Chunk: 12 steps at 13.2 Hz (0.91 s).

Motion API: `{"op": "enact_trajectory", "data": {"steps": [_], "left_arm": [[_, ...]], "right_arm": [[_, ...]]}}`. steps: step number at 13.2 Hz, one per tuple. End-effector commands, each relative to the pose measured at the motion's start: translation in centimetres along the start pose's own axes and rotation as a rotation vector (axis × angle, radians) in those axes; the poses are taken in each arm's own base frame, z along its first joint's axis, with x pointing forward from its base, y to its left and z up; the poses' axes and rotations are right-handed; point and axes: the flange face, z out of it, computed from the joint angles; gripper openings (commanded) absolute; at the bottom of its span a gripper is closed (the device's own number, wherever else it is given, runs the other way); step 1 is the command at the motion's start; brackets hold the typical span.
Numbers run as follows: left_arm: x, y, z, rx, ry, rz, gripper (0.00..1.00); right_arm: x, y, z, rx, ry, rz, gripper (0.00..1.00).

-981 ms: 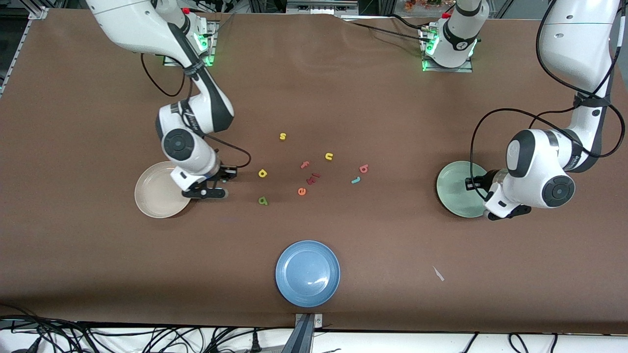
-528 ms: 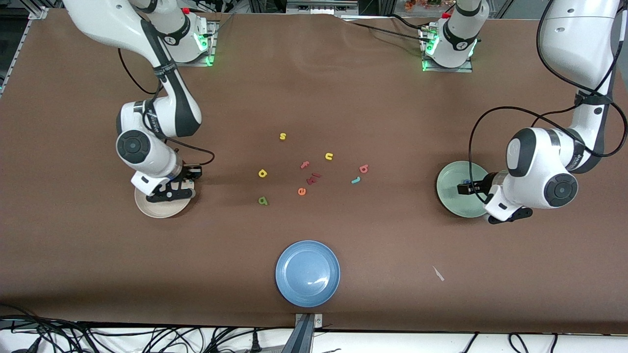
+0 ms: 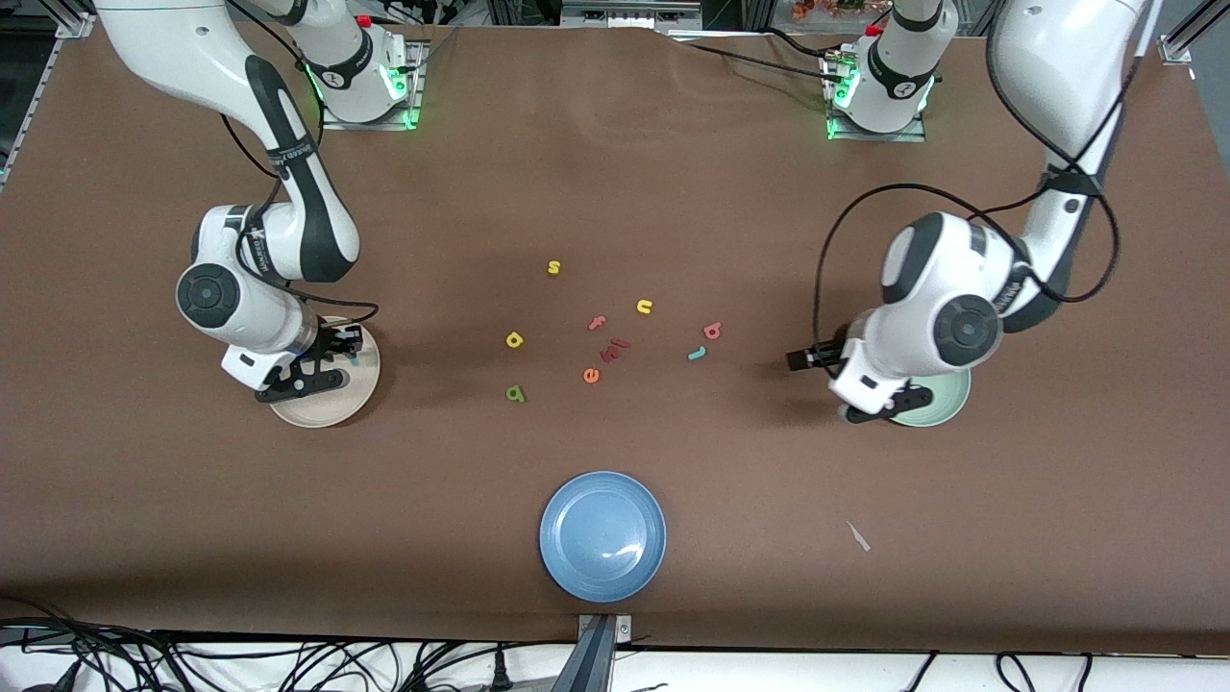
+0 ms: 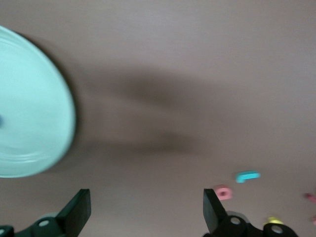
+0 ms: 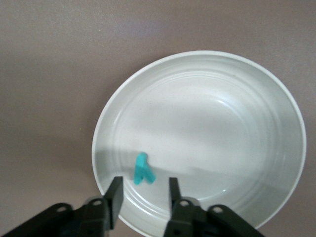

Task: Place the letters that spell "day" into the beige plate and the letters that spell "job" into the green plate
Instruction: 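Release the o into the green plate and the y into the white plate, then move the left gripper to the pink a, the right gripper to the yellow a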

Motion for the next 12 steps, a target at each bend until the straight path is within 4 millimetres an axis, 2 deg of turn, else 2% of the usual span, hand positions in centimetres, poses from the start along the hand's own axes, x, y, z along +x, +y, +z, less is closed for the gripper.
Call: {"op": "enact_trajectory", "data": {"steps": [1,3,5,6,7,9,12], "left_arm": [[-2.1,4.9,2.6,-0.015,0.046,-0.04,1.0],[-3.8,7.0,4.4,0.003,0.037,-0.024,0.99],[-5.4,8.2,5.7,0.02,0.023,0.003,0.98],[-6.0,8.7,7.0,0.016,0.029,0.01,0.99],[-6.7,8.6,8.3,0.011,0.038,-0.012,0.99],[-7.3,8.3,9.3,0.024,0.026,-0.02,0.99],[-7.8,7.9,10.9,0.04,0.01,-0.036,0.96]], "right_arm": [[0.7,-2.2,-0.8,0.045,0.021,0.037,1.0],[0.9,-4.6,-1.1,0.043,0.025,0.075,1.0],[1.1,-6.7,-1.2,0.044,0.029,0.123,1.0],[1.2,-8.7,-1.3,0.043,0.035,0.146,1.0],[1.3,-10.5,-1.6,0.048,0.042,0.183,1.0],[1.7,-14.7,-1.5,0.044,0.048,0.214,1.0],[1.8,-18.7,-0.5,0.052,0.055,0.24,1.0]]}}
